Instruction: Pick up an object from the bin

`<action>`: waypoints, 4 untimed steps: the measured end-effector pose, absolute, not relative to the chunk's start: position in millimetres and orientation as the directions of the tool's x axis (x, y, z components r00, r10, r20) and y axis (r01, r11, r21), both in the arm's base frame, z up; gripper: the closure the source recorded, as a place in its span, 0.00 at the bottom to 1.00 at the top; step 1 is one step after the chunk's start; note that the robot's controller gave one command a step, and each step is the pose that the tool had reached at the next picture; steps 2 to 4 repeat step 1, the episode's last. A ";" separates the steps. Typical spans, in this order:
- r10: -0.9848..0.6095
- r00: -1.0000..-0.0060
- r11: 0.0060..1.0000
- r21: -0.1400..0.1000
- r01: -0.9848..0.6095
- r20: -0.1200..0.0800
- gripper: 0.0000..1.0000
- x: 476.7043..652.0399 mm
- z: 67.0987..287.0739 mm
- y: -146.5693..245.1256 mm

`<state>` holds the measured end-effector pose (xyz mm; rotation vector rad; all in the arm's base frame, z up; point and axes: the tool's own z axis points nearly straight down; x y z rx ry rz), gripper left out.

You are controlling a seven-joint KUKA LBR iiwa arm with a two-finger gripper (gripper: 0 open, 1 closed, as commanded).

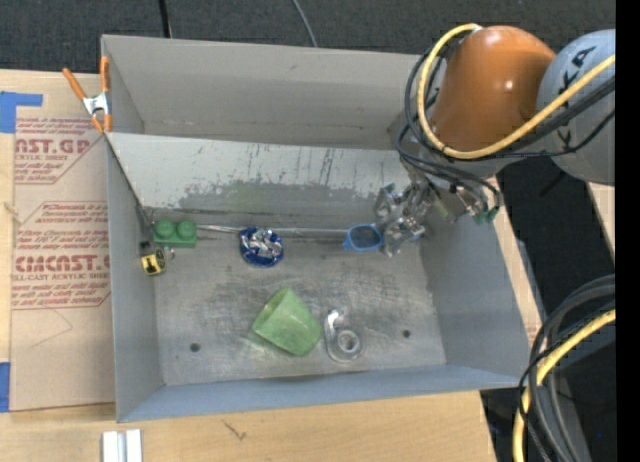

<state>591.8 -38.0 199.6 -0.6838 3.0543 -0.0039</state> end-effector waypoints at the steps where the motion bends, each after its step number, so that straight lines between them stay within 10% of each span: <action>1: -0.731 -0.683 0.683 -0.005 -0.731 -0.004 1.00 560.3 285.9 -75.0; 4: -0.731 -0.683 0.683 -0.005 -0.731 -0.004 1.00 560.3 285.9 -75.0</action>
Offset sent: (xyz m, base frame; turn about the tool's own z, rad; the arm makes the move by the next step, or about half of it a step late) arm -0.0327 -0.0369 0.0846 -0.3809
